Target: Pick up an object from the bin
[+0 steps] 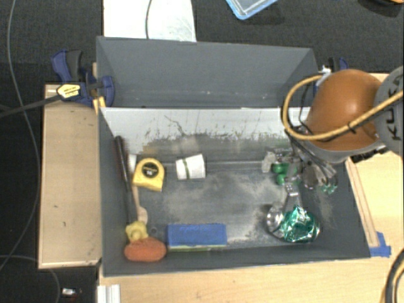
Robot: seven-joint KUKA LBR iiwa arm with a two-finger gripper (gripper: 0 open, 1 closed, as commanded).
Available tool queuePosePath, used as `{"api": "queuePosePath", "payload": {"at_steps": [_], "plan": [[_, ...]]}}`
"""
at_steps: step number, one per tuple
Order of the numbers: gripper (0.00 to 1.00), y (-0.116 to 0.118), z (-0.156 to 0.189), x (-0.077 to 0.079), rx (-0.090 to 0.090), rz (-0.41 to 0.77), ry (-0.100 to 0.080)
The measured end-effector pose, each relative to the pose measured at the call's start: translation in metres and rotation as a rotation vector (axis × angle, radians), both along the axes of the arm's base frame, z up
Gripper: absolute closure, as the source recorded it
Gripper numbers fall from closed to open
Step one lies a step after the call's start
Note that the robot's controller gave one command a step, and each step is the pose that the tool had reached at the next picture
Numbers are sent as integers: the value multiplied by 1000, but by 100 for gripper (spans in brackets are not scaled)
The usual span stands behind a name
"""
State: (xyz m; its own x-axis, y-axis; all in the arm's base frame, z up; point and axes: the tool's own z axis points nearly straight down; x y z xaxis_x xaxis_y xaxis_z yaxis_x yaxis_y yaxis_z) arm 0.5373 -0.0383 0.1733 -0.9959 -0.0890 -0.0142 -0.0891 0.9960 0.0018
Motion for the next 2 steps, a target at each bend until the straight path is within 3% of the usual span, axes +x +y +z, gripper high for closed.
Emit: {"api": "queuePosePath", "payload": {"at_steps": [1, 2], "plan": [[0, -36, 4, -34, -1, -31, 8], [0, -63, -28, -39, -3, 197, 2]]}}
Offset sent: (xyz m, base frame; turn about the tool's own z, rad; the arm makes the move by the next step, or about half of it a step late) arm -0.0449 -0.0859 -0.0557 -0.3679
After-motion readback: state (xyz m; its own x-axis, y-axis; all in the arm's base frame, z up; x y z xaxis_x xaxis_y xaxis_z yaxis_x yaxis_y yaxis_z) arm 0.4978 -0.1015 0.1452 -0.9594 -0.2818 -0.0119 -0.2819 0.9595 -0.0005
